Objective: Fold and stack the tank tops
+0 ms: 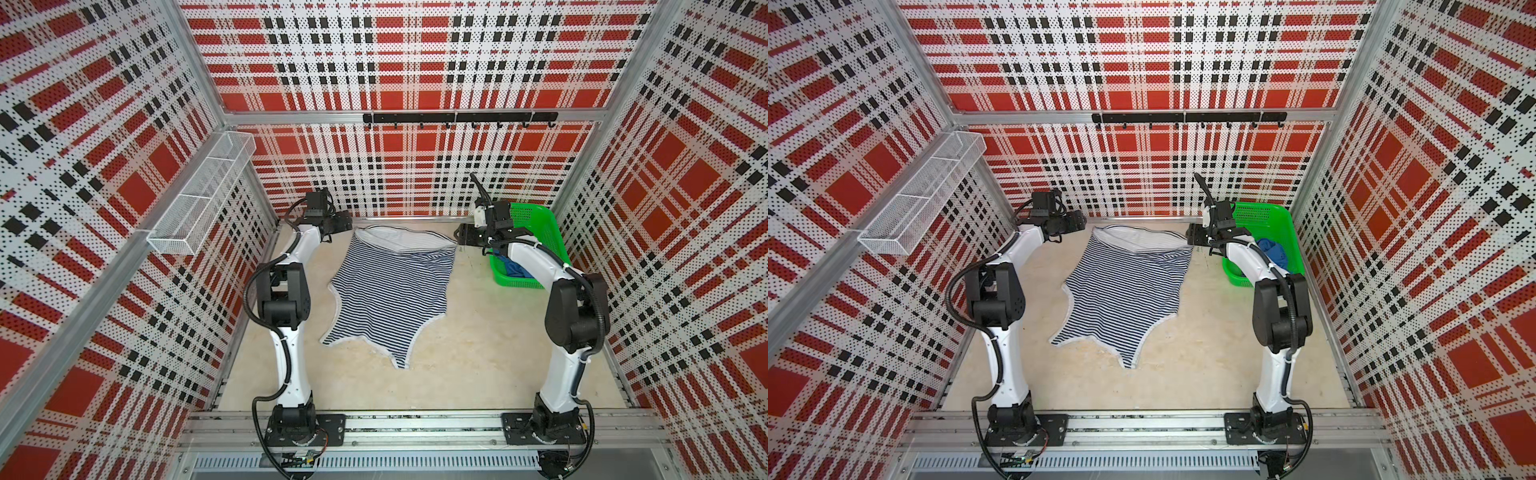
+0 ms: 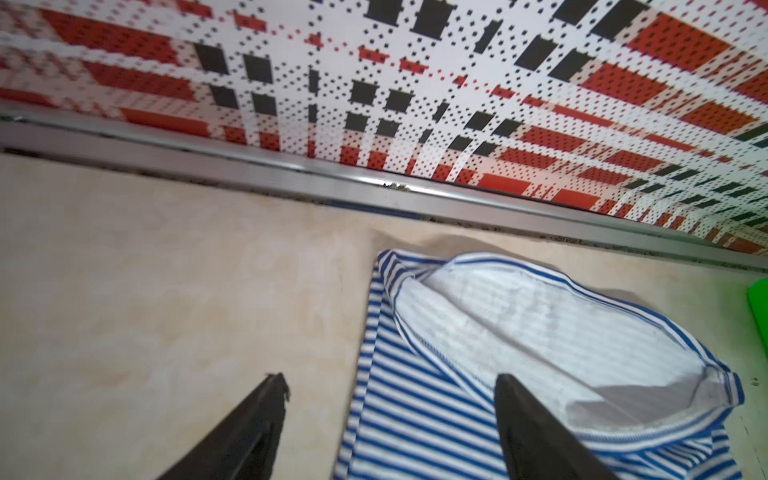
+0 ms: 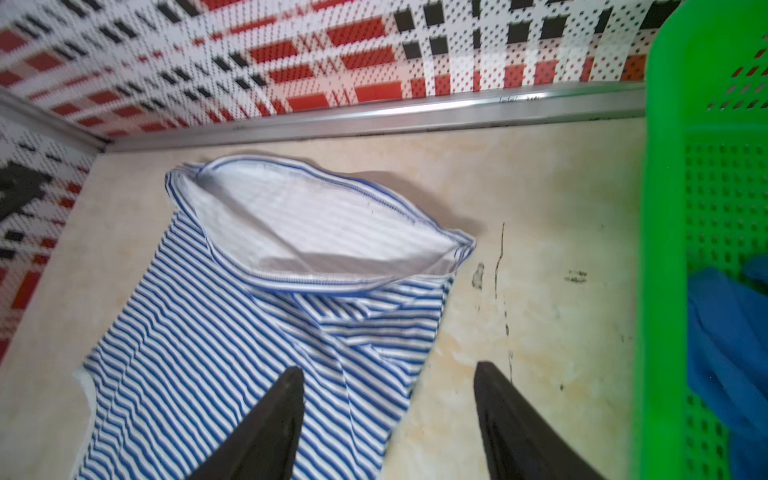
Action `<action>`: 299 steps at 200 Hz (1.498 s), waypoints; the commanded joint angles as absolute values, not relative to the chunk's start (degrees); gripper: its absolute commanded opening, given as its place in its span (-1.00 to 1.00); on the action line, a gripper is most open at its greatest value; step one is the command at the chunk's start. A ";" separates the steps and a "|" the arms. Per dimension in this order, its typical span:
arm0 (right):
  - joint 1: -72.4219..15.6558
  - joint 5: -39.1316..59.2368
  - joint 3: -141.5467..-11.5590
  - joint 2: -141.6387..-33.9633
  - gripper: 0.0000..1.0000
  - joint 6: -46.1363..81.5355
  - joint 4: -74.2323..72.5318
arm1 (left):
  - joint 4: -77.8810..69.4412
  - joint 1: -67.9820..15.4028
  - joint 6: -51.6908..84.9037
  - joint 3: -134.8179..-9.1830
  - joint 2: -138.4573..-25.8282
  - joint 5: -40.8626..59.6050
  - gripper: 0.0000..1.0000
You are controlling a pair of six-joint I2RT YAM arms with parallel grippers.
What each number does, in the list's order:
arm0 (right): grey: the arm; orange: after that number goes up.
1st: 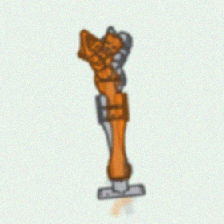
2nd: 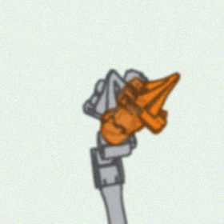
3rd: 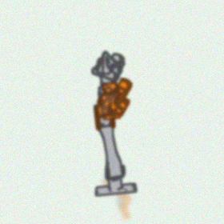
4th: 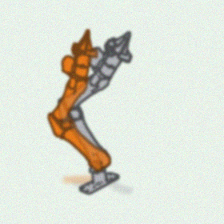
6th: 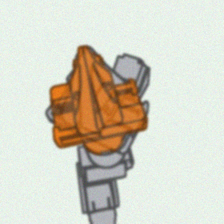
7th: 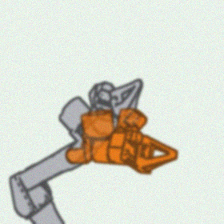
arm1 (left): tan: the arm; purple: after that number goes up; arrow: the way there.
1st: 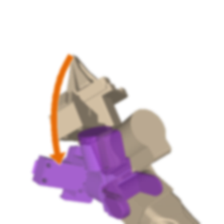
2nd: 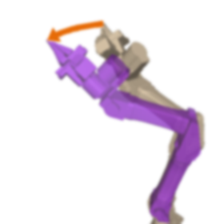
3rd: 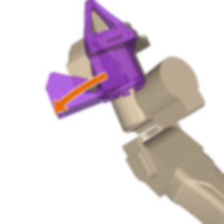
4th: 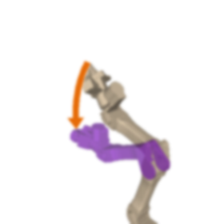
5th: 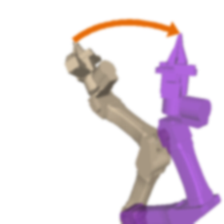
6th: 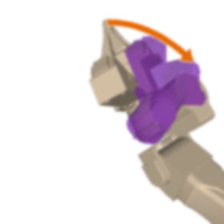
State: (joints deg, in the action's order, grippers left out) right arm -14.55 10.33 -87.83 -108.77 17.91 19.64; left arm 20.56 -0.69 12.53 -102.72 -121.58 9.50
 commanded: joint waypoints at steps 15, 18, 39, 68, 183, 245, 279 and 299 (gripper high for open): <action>-21.85 9.11 -76.15 -106.67 -0.13 15.69 15.45 | 4.88 -4.63 22.42 -71.28 -105.11 9.11 0.44; -22.10 8.92 -75.82 -107.19 -0.18 15.99 15.10 | 3.53 -5.00 23.46 -69.25 -104.56 9.28 0.43; -23.86 10.51 -75.63 -111.37 -0.35 17.80 13.23 | -4.52 -7.36 28.85 -58.55 -102.36 9.58 0.35; -26.73 9.74 -75.20 -116.33 -0.43 19.25 8.94 | -10.08 -7.98 32.25 -53.44 -103.93 9.11 0.27; -41.84 21.26 -43.73 -96.56 -0.28 42.87 -1.65 | 12.05 -9.33 17.18 -94.47 -135.18 7.45 0.08; -34.14 3.01 -58.72 -89.08 -0.05 29.64 22.05 | 22.58 -13.74 7.07 -109.70 -132.30 -2.40 0.50; -24.15 0.29 -61.46 -94.14 -0.44 24.28 20.55 | 17.61 -16.04 14.68 -87.23 -115.19 -1.44 0.48; -20.38 -1.31 -64.87 -99.64 -0.58 22.15 18.18 | 10.18 -17.97 20.47 -70.99 -106.80 0.39 0.44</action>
State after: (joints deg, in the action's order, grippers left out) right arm -23.46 2.94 -61.93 -93.71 27.16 17.06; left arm 16.67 -15.59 13.87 -84.53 -115.42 -0.56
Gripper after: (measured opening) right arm 0.239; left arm 0.730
